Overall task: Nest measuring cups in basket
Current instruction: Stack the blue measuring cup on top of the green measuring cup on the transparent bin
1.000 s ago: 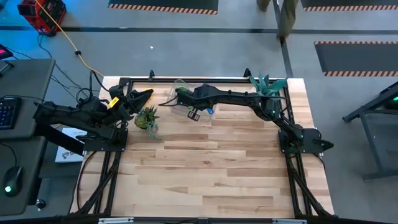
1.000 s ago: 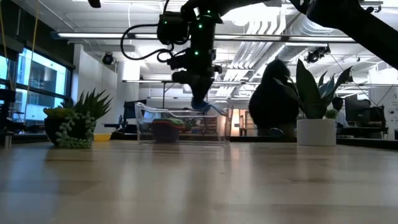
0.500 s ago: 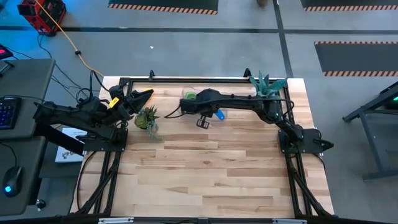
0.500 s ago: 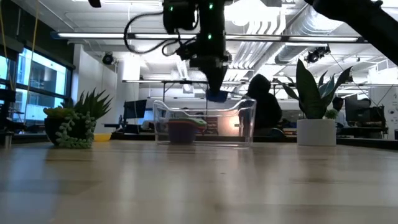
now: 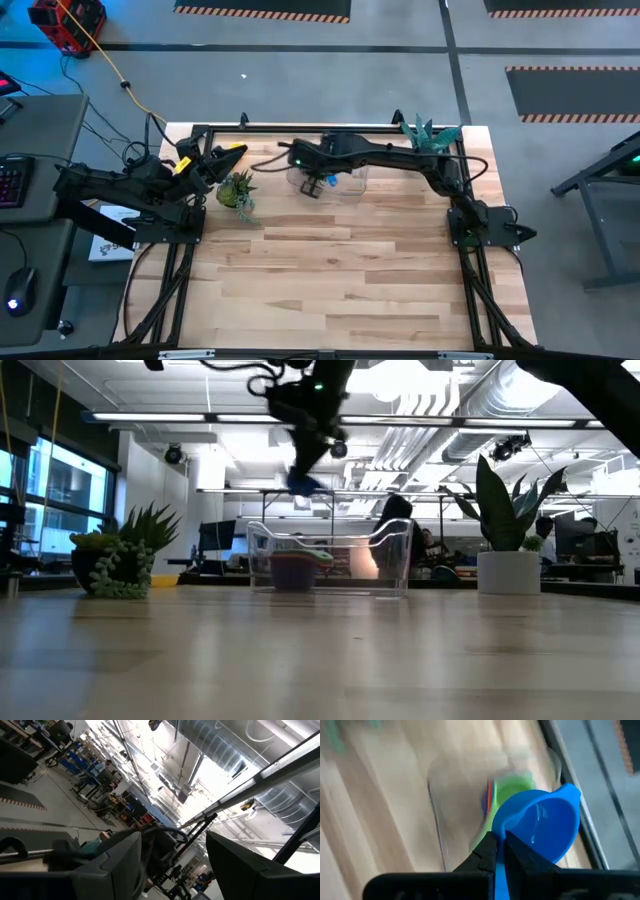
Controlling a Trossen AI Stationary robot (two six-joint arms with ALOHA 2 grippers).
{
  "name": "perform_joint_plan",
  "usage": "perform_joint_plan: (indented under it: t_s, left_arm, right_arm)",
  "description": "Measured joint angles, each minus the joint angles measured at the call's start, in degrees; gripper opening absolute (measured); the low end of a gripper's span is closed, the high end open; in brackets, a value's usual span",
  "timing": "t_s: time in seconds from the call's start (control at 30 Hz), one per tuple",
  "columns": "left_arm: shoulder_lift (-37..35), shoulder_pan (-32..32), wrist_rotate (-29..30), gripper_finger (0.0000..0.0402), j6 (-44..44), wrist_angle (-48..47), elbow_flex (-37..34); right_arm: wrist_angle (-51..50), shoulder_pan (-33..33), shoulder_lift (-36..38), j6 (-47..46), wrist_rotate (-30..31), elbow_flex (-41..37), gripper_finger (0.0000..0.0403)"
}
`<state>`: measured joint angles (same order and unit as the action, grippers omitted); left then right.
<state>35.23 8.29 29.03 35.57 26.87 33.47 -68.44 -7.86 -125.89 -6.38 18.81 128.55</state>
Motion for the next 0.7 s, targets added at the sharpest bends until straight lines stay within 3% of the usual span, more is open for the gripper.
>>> perform_joint_plan:
  t_s: [0.2, 0.7]
  left_arm:
    - [0.01, -0.02, -0.05, 0.0215, 0.37, 0.00, 0.00]
    - [0.12, -0.02, 0.06, 0.0215, 0.51, 0.37, 0.00]
  right_arm:
    - [12.38, -1.59, -1.09, 0.62, -0.28, 0.00, 0.0000]
    - [7.85, -5.77, -5.62, 0.25, -5.49, -0.06, 0.0000]
